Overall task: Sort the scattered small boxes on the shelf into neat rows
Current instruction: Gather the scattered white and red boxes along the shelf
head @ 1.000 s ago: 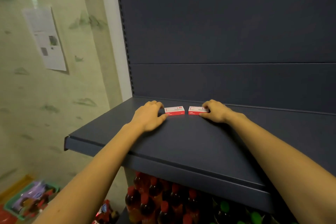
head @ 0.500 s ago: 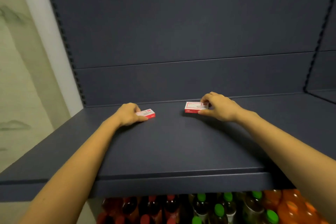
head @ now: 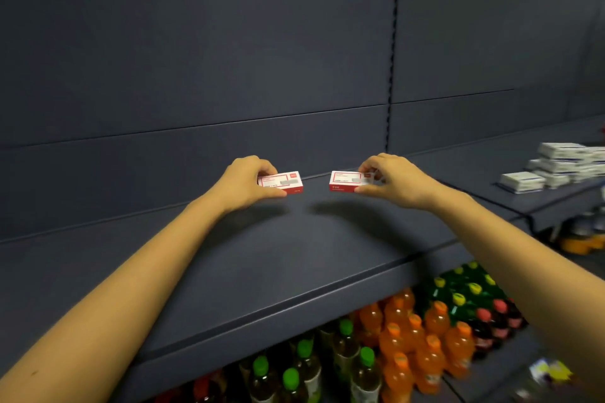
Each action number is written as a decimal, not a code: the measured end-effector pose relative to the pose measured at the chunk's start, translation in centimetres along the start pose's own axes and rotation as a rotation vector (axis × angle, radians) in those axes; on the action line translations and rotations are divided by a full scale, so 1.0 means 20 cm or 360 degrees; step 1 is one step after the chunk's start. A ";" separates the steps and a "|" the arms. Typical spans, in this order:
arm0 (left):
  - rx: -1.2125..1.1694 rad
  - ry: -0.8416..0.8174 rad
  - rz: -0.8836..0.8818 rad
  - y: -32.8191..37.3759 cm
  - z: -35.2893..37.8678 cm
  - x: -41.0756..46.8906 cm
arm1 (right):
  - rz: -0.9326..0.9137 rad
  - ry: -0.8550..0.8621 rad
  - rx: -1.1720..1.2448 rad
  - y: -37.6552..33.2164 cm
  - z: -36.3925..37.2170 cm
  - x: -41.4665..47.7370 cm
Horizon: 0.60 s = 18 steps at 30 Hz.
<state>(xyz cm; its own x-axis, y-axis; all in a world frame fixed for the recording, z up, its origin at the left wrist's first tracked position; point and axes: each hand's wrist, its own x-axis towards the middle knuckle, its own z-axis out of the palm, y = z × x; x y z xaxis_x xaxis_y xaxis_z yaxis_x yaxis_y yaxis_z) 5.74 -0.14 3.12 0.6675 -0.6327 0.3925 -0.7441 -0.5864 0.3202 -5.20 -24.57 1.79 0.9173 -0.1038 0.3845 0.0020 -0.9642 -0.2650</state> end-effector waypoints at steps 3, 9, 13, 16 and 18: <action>-0.0062 -0.0007 0.0118 0.21 0.11 0.12 | 0.0087 0.0022 -0.0076 0.19 -0.13 -0.11; -0.0172 -0.0038 0.0273 0.66 0.35 0.31 | 0.0229 0.0050 -0.0133 0.59 -0.37 -0.35; -0.0220 -0.0073 0.0342 0.97 0.51 0.42 | 0.0285 0.0059 -0.0106 0.87 -0.53 -0.50; -0.0265 -0.0069 0.0362 1.21 0.64 0.50 | 0.0305 0.0056 -0.0127 1.10 -0.64 -0.62; -0.0299 -0.0073 0.0377 1.36 0.73 0.54 | 0.0307 0.0072 -0.0141 1.26 -0.71 -0.69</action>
<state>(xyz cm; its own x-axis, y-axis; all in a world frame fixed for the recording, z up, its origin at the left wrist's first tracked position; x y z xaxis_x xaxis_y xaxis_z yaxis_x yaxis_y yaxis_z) -6.91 -30.32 3.38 0.4721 -0.7654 0.4373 -0.8684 -0.3186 0.3799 -23.40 -50.84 2.38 0.8783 -0.2976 0.3742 -0.2089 -0.9429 -0.2594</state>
